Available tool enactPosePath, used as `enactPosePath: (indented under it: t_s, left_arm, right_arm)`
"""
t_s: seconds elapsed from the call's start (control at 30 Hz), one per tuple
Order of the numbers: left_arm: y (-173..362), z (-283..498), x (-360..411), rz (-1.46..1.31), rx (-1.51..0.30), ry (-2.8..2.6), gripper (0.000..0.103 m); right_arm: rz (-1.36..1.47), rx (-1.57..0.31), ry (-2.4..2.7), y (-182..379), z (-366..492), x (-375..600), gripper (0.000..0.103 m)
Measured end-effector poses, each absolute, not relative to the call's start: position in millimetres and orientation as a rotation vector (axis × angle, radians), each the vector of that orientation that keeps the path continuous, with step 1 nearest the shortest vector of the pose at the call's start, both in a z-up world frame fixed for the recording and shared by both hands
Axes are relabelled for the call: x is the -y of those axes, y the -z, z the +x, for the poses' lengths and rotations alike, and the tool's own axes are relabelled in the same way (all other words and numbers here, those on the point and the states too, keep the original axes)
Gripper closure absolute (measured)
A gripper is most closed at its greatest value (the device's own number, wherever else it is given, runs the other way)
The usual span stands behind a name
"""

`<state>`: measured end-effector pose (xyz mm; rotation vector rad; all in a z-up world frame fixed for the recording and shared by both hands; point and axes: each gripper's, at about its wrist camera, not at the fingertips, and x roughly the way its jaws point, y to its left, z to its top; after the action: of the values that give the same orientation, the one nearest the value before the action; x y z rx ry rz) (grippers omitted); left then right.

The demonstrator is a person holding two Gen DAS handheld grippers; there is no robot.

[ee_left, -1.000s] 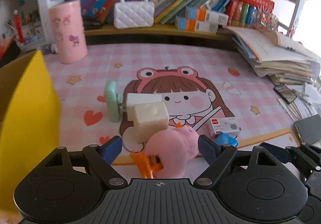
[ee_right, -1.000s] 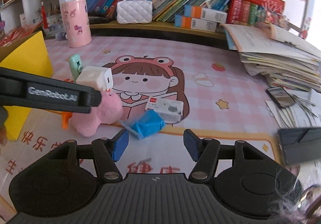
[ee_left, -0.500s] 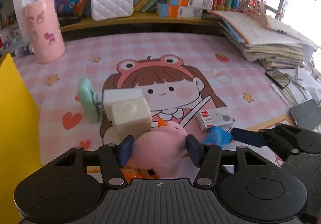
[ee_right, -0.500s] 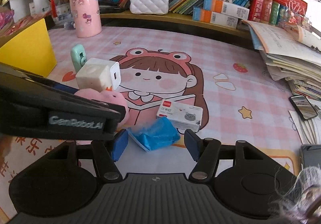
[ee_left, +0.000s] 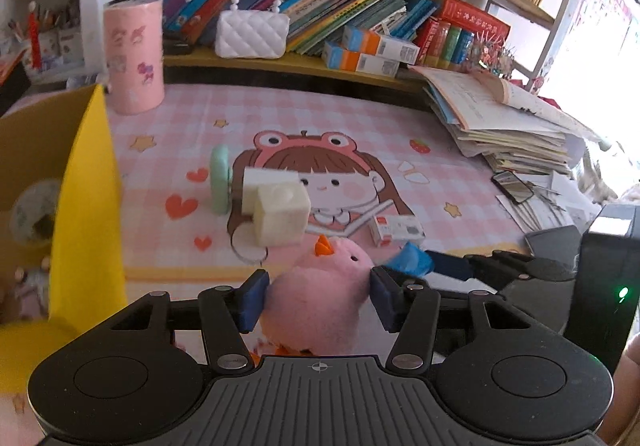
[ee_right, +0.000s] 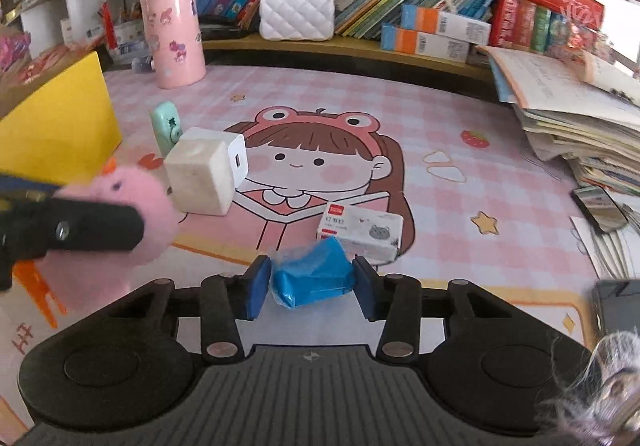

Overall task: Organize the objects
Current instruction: 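Carry the pink chick plush and blue packet over the yellow box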

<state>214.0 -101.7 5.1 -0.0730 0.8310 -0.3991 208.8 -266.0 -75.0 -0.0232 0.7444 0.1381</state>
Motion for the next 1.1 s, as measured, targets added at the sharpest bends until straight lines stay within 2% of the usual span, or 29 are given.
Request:
enactPosePath:
  t_s: [0.57, 1.1]
  left_arm:
    - [-6, 134, 33, -0.203, -0.838, 0.364, 0.05]
    - [-5, 78, -49, -0.251, -0.824, 0.274, 0.05]
  right_arm:
    - [0.019, -0.78, -0.211, 42, 105, 217, 0.062]
    - [-0.063, -0.804, -0.341, 39, 67, 124, 0.062]
